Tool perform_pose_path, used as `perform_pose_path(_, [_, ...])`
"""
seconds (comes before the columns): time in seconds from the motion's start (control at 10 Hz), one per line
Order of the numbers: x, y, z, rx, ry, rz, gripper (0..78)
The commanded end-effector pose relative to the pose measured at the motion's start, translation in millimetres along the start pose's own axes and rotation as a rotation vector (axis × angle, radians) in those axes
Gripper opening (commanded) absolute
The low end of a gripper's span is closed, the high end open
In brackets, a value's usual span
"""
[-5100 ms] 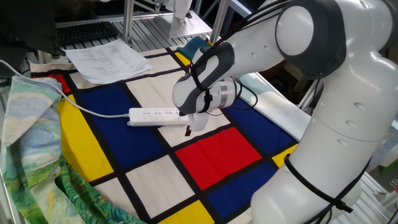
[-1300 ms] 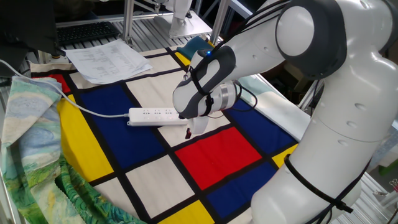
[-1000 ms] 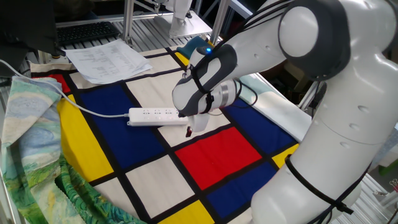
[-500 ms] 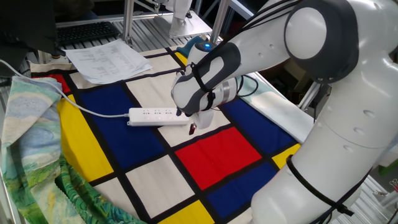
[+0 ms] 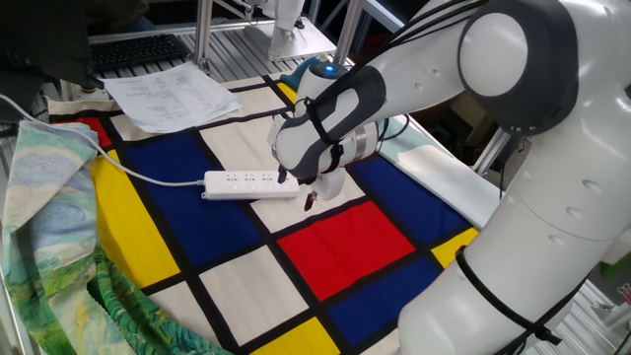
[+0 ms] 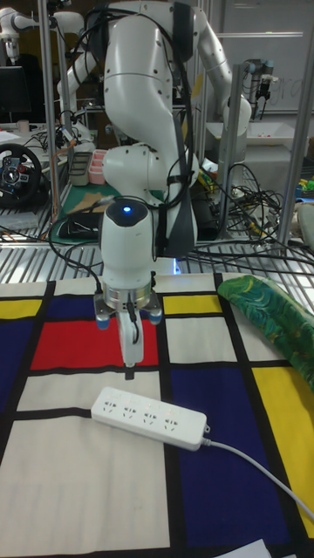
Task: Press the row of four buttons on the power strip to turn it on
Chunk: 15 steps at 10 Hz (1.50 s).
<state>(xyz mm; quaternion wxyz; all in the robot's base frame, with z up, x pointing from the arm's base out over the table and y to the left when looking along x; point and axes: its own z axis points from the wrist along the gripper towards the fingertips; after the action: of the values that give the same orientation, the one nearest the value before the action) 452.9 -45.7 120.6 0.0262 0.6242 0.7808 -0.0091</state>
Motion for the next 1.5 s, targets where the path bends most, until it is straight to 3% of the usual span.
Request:
perform_pose_path(0.1, [-2.2, -6.3, -27.5, 0.015, -0.001, -0.333, 77.4])
perform_pose_path(0.4, [-3.3, -7.4, -33.5, 0.014, 0.002, -0.436, 77.4])
perform_pose_path(0.6, [-3.2, -6.2, -34.9, 0.015, 0.001, -0.459, 77.4])
perform_pose_path(0.9, [-4.9, -4.0, -47.2, 0.032, 0.012, -0.553, 77.4])
perform_pose_path(1.1, [-7.8, -2.4, -61.6, 0.045, 0.038, -0.61, 77.4])
perform_pose_path(1.5, [-10.0, -3.2, -68.7, 0.044, 0.033, -0.736, 77.4])
